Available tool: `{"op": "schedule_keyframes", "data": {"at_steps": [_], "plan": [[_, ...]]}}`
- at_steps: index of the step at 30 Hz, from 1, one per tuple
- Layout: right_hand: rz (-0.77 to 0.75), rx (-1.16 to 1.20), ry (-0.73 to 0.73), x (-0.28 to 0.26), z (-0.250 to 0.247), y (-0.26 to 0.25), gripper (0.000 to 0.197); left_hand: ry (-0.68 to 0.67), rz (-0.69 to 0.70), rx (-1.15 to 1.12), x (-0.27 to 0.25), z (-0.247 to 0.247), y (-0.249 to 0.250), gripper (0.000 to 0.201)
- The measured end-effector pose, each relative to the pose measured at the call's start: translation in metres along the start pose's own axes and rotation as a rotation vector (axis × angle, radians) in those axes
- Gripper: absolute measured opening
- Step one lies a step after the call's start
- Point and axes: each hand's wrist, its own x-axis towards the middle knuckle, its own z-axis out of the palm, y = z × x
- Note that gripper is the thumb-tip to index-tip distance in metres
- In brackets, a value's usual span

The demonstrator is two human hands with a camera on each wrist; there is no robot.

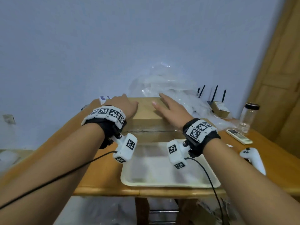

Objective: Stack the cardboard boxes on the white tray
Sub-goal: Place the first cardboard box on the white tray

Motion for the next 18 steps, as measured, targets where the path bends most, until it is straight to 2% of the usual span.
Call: {"op": "schedule_keyframes", "data": {"at_steps": [3, 10, 14, 18], "plan": [[0.007, -0.022, -0.006, -0.036, -0.008, 0.005, 0.080, -0.026, -0.017, 0.012, -0.037, 0.006, 0.013, 0.068], [0.054, 0.002, 0.005, -0.092, -0.022, 0.044, 0.077, -0.076, 0.082, -0.033, -0.088, 0.041, 0.041, 0.065], [0.095, 0.013, -0.015, -0.110, -0.021, 0.069, 0.103, -0.136, 0.113, -0.031, -0.100, 0.059, 0.053, 0.064], [0.114, -0.045, -0.051, -0.115, -0.018, 0.086, 0.098, -0.179, 0.121, -0.043, -0.102, 0.073, 0.055, 0.062]]}}
